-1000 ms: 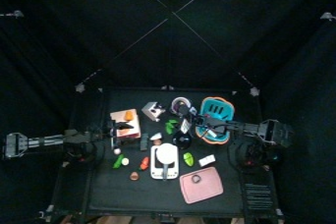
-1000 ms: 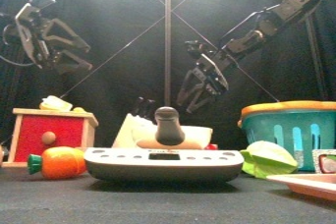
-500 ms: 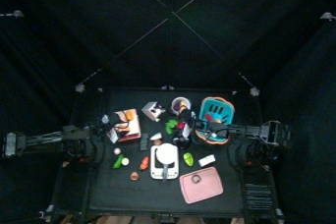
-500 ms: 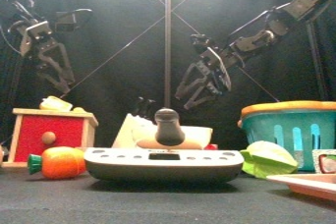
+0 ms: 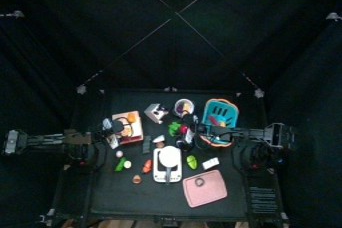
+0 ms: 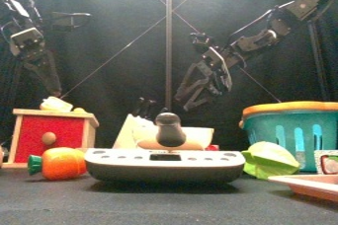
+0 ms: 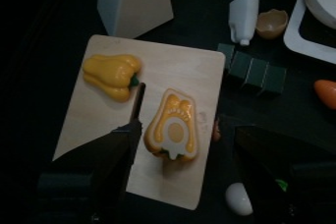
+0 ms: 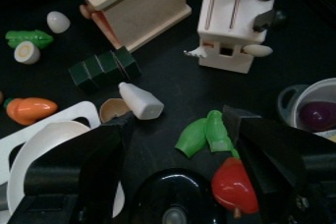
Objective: Grab squash half
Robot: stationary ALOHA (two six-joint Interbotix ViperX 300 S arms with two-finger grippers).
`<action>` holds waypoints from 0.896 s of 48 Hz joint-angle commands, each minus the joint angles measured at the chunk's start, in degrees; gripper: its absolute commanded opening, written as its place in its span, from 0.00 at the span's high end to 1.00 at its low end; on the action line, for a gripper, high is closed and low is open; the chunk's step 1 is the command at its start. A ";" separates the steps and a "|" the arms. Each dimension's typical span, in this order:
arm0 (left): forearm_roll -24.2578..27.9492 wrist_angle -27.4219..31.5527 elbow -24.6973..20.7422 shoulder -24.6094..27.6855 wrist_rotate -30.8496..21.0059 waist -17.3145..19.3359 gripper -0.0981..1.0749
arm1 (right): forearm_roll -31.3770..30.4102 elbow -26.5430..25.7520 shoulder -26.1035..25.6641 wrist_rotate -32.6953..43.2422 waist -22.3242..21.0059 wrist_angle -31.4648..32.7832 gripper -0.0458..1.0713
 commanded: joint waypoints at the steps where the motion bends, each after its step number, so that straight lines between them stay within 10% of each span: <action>1: 1.05 -0.53 -1.05 0.18 -0.09 0.18 0.09 | -0.62 -0.44 -0.70 0.09 0.44 -0.53 0.05; 43: -0.79 -11.78 5.54 2.90 -0.35 6.59 0.10 | -0.79 -1.85 3.78 -0.18 1.05 -0.35 0.05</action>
